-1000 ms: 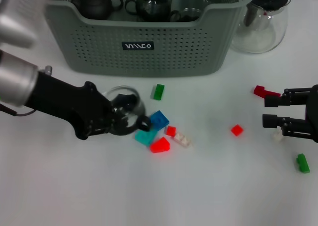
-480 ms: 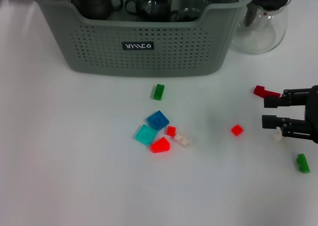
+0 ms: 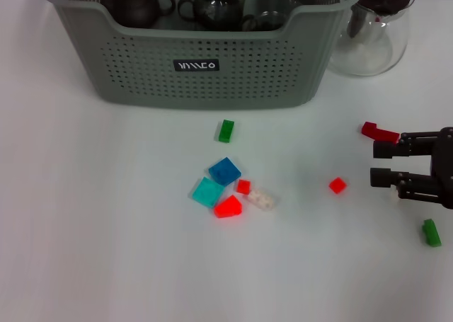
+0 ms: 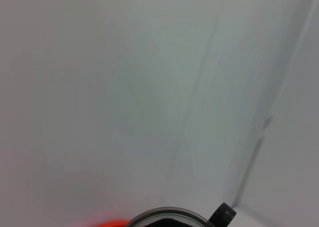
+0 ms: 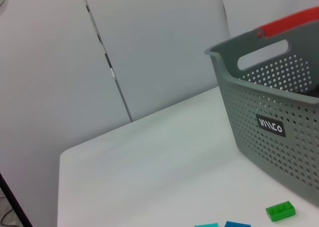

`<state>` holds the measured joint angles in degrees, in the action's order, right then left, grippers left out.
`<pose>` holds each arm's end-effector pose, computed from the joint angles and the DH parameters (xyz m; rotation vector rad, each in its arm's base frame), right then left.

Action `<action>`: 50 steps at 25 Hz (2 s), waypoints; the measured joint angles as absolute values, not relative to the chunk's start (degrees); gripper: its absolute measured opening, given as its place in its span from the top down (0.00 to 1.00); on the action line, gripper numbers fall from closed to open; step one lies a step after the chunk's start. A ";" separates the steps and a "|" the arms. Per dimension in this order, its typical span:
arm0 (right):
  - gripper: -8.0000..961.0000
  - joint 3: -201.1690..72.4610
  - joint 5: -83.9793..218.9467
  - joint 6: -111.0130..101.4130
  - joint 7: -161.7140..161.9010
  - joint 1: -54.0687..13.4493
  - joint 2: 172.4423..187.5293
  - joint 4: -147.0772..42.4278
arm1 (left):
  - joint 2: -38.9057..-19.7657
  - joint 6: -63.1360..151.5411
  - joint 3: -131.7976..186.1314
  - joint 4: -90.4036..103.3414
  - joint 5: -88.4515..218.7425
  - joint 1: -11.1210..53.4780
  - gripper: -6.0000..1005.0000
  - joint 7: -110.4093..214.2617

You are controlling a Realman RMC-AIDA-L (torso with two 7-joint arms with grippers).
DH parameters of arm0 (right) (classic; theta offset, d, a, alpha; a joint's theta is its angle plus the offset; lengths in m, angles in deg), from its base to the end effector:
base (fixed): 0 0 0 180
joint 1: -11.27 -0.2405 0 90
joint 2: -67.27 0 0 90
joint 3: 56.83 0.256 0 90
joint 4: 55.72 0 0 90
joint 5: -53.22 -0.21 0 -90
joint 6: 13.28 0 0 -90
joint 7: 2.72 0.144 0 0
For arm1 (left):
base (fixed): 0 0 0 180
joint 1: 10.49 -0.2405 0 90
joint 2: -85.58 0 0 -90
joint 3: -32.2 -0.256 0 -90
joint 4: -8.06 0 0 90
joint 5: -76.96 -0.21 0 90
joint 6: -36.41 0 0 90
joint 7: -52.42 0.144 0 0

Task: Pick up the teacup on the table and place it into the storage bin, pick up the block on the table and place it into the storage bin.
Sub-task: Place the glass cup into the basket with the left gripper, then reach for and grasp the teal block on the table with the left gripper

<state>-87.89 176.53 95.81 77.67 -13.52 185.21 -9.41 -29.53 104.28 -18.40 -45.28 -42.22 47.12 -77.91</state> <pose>0.2829 0.2756 0.0408 -2.8678 0.6353 0.7199 -0.0551 0.4747 0.0608 -2.5095 -0.7866 -0.6573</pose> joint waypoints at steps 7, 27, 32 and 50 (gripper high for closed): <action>0.46 -87.69 176.53 95.76 77.77 -13.23 185.22 -9.50 | -31.67 89.99 -28.50 -38.29 -51.38 48.28 0.94 -78.70; 0.46 -87.46 176.52 95.17 77.61 -13.51 185.26 -11.22 | -35.71 83.00 -29.49 -28.28 -70.03 53.56 0.93 -82.28; 0.46 -87.56 176.52 95.17 77.61 -13.36 185.23 -11.21 | -35.72 82.35 -29.50 -28.07 -73.47 54.06 0.92 -86.54; 0.46 -87.41 176.52 95.42 77.61 -13.06 185.05 -11.12 | -37.64 90.95 -26.58 -50.05 -59.64 42.86 0.69 -85.05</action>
